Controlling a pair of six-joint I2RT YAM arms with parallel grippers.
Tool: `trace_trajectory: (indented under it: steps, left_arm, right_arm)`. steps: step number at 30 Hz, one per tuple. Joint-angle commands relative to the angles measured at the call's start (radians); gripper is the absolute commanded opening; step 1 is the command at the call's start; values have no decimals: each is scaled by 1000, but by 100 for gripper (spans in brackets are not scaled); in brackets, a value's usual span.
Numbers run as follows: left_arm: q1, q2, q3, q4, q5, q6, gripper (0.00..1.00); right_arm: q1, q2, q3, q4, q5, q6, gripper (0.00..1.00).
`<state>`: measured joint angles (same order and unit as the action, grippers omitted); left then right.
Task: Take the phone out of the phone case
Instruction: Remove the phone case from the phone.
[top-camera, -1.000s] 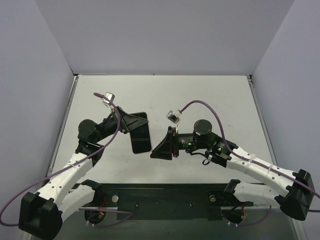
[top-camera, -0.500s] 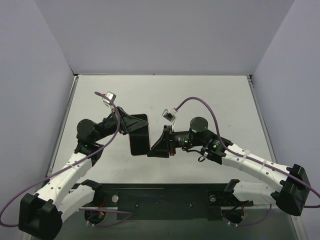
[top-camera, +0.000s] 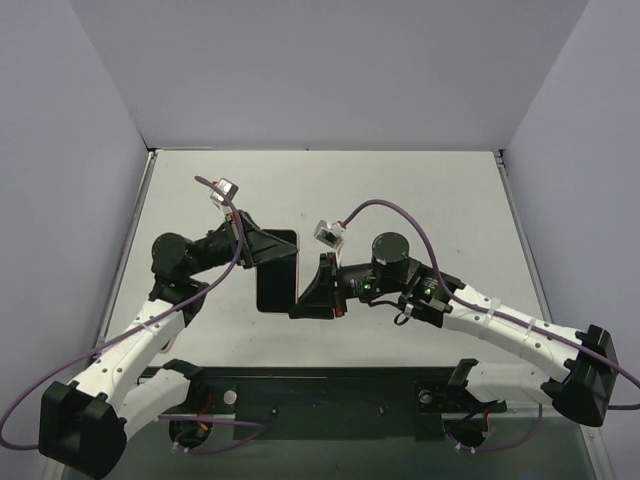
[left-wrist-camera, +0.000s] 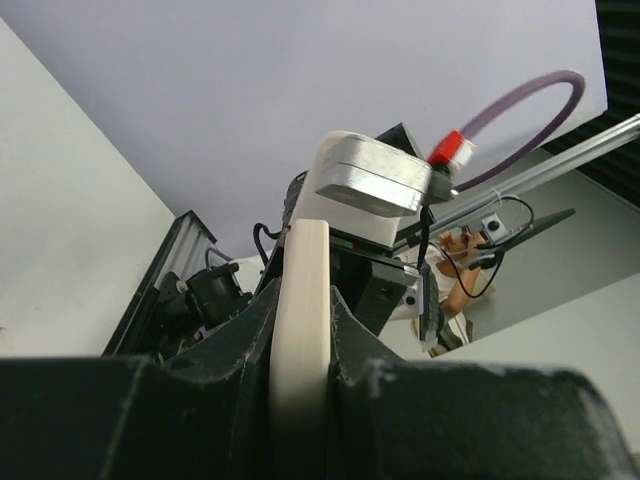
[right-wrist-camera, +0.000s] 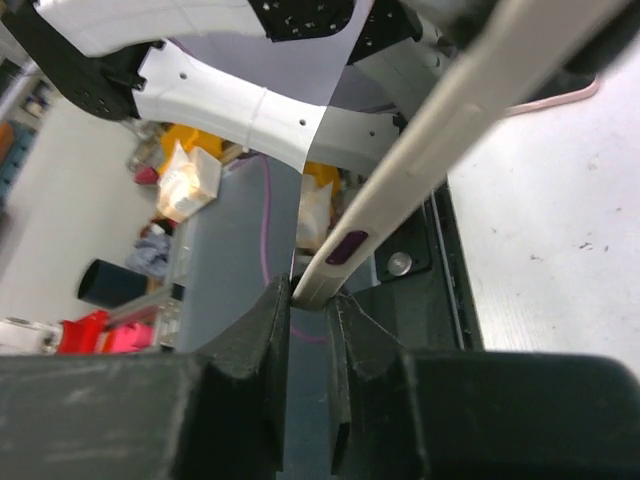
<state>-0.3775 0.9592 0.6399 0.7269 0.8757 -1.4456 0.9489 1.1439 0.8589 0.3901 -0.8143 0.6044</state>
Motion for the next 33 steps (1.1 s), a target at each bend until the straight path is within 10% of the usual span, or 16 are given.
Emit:
trace_trajectory:
  steps: [1, 8, 15, 21, 25, 33]
  left_arm:
    - [0, 35, 80, 100, 22, -168, 0]
    - [-17, 125, -20, 503, -1, -499, 0]
    - [-182, 180, -16, 457, -43, -438, 0]
    - [-146, 138, -16, 383, -87, -295, 0]
    - [-118, 38, 10, 134, -168, -46, 0]
    - [-107, 65, 56, 120, -153, 13, 0]
  right_arm:
    - [121, -22, 63, -192, 197, -360, 0]
    - [347, -133, 43, -318, 759, -707, 0]
    - [452, -118, 101, -361, 1077, -841, 0]
    - [326, -142, 117, -419, 780, -610, 2]
    - [164, -211, -17, -266, 545, -329, 44]
    - [110, -228, -112, -28, 233, -101, 54]
